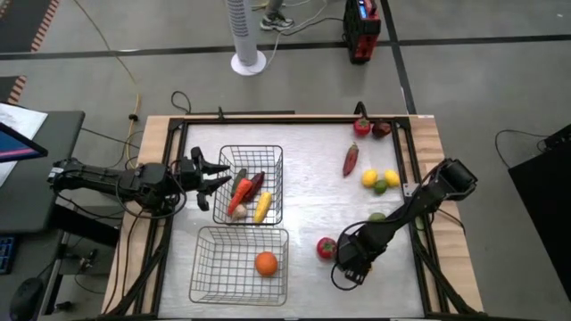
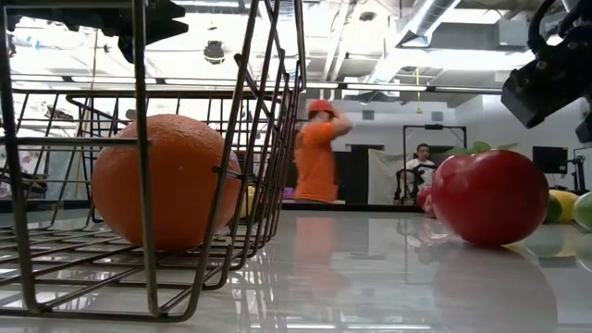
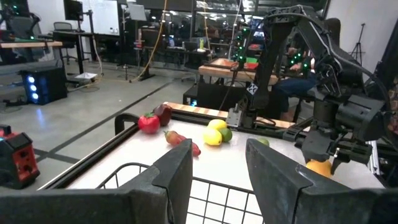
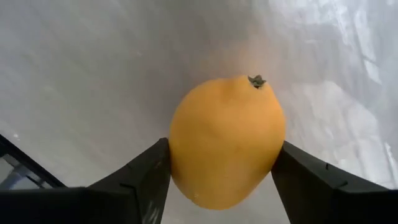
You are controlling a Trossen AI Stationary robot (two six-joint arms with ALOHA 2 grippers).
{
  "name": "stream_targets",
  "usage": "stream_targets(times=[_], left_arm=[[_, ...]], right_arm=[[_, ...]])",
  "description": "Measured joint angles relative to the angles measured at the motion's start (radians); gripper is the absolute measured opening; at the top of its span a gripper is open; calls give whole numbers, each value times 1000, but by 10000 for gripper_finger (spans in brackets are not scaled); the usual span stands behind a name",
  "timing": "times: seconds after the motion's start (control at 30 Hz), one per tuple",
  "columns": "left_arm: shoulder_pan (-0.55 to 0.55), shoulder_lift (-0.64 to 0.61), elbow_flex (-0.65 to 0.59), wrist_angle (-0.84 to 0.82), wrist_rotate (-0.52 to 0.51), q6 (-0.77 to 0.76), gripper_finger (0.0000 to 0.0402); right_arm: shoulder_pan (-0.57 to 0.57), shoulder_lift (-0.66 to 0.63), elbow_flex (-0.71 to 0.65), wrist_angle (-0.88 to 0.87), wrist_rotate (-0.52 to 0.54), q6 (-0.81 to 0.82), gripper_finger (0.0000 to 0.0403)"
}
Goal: Sort produce into baskets
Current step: Put the bottom left lemon into the wire basket, then put the bottom tomato into the wire basket
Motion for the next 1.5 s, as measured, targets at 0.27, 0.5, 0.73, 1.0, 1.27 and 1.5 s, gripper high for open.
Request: stream_targets(times=[0.27,0.5,0.73,1.0,1.27,1.5], left_arm=[[0,0,0,8,0,0,137],[0,0,0,11,0,10,137],[0,0,0,46,-15,30,137],[0,0,0,52,-26,29,137],[0,0,0,53,-26,28,137],[0,0,0,45,-26,25,137]], right_arm=[[-86,0,170,-266,22,-152,269],[-145,0,438,-216,127,-370,274],[-174,12,512,268,169,-714,275],[-225,150,514,531,162,-930,292],[-292,160,519,491,85,-903,369],[-304,85,519,263,143,-861,376]])
